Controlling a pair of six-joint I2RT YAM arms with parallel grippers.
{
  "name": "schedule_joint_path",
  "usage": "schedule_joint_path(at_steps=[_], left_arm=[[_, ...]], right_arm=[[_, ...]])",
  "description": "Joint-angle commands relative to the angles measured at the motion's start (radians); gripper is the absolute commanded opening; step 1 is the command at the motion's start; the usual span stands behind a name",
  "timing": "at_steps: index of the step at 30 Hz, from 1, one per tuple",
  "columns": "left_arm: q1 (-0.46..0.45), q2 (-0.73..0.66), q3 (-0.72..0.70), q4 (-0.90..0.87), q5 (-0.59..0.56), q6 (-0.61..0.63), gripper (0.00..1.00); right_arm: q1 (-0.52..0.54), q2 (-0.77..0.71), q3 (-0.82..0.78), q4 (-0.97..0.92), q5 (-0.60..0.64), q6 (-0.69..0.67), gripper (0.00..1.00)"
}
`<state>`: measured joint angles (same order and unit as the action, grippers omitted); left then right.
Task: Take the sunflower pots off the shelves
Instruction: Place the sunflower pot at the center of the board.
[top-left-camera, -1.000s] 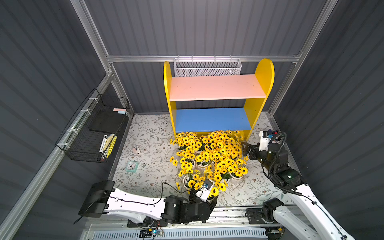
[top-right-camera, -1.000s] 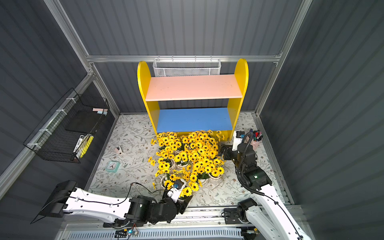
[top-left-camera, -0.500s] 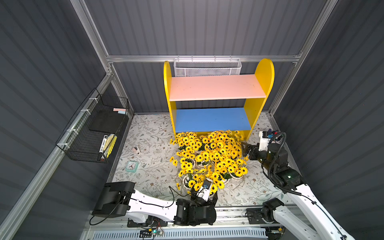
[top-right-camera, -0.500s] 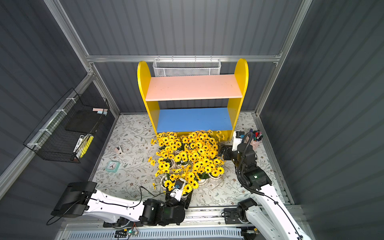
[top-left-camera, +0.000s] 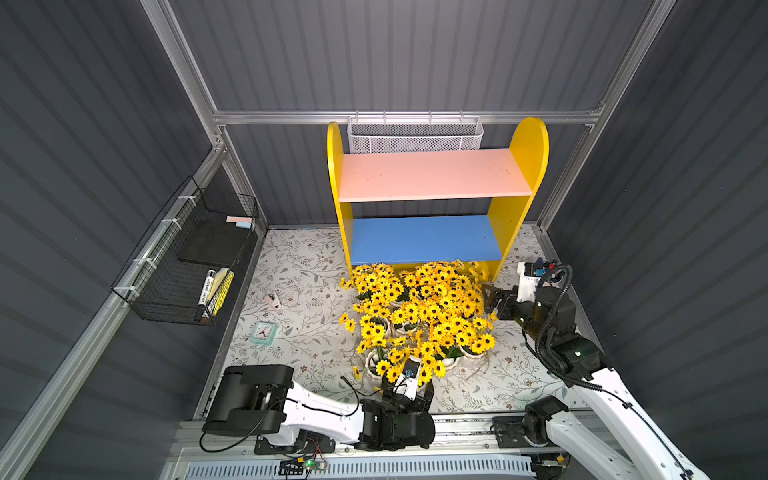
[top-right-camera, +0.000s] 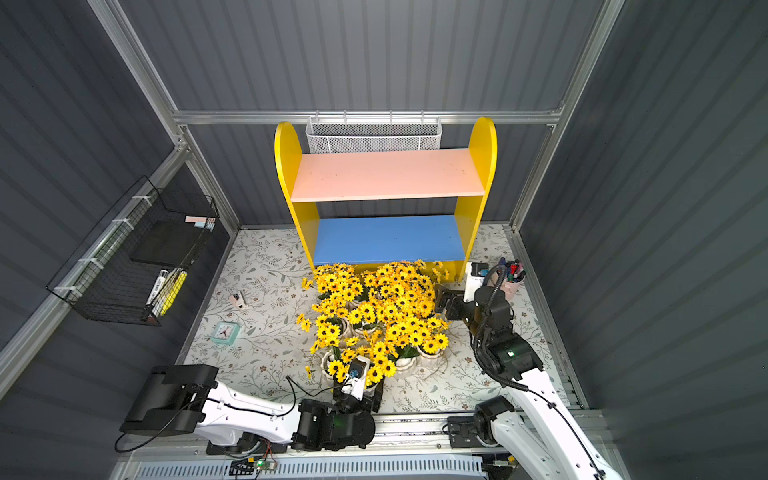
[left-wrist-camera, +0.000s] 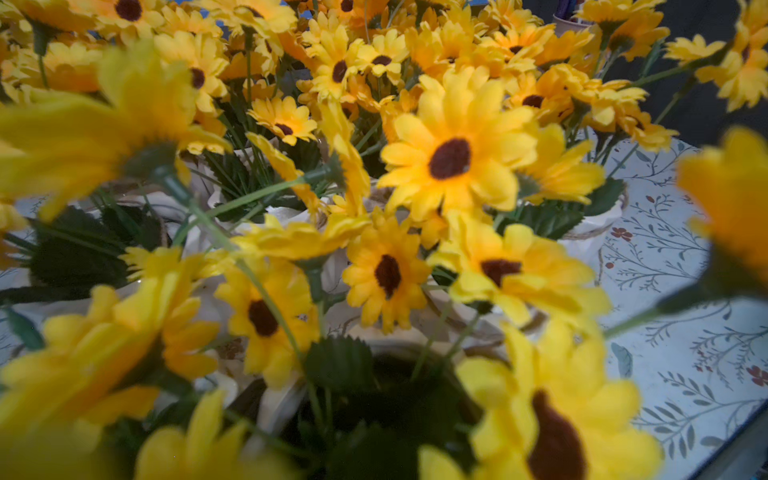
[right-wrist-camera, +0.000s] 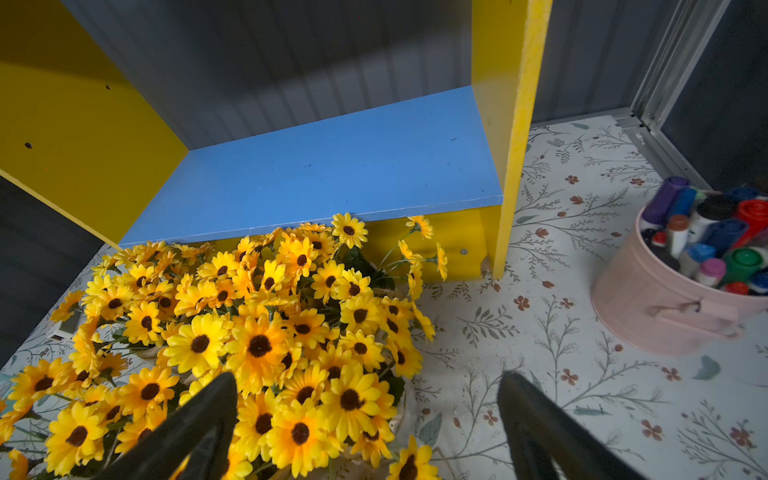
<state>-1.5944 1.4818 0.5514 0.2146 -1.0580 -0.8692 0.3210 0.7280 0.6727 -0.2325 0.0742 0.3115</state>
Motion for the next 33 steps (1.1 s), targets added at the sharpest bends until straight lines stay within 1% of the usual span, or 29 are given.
schedule_joint_path(at_steps=[1, 4, 10, 15, 24, 25, 26, 27, 28, 29, 31, 32, 33], left_arm=[[0.038, 0.012, -0.02, 0.106, -0.055, 0.011, 0.0], [0.068, 0.03, -0.043, 0.227, -0.02, 0.091, 0.0], [0.097, 0.082, -0.034, 0.3, -0.009, 0.165, 0.0], [0.103, 0.108, -0.018, 0.295, -0.03, 0.183, 0.0], [0.119, 0.156, 0.007, 0.256, -0.076, 0.177, 0.0], [0.12, 0.163, 0.015, 0.25, -0.076, 0.172, 0.02], [0.12, 0.169, 0.026, 0.236, -0.073, 0.17, 0.11], [0.12, 0.173, 0.037, 0.213, -0.074, 0.159, 0.17], [0.12, 0.176, 0.05, 0.187, -0.071, 0.149, 0.3], [0.119, 0.178, 0.056, 0.169, -0.071, 0.141, 0.48], [0.12, 0.172, 0.059, 0.147, -0.074, 0.124, 0.62], [0.119, 0.165, 0.055, 0.144, -0.076, 0.117, 0.76], [0.119, 0.159, 0.053, 0.134, -0.086, 0.104, 0.85]], right_arm=[[-0.005, -0.007, -0.013, 0.015, -0.013, 0.014, 0.99], [-0.005, -0.007, -0.015, 0.017, -0.014, 0.014, 0.99], [-0.005, -0.013, -0.017, 0.018, -0.019, 0.013, 0.99], [-0.005, -0.012, -0.018, 0.019, -0.024, 0.012, 0.99], [-0.005, -0.014, -0.012, 0.019, -0.036, 0.012, 0.99], [-0.005, -0.016, -0.012, 0.02, -0.038, 0.012, 0.99], [-0.005, -0.017, -0.012, 0.018, -0.04, 0.012, 0.99], [-0.005, -0.019, -0.011, 0.016, -0.043, 0.012, 0.99], [-0.005, -0.021, -0.011, 0.016, -0.045, 0.014, 0.99], [-0.005, -0.024, -0.012, 0.017, -0.045, 0.014, 0.99], [-0.005, -0.026, -0.013, 0.016, -0.05, 0.014, 0.99], [-0.005, -0.028, -0.013, 0.016, -0.054, 0.014, 0.99], [-0.005, -0.031, -0.013, 0.016, -0.059, 0.013, 0.99]])
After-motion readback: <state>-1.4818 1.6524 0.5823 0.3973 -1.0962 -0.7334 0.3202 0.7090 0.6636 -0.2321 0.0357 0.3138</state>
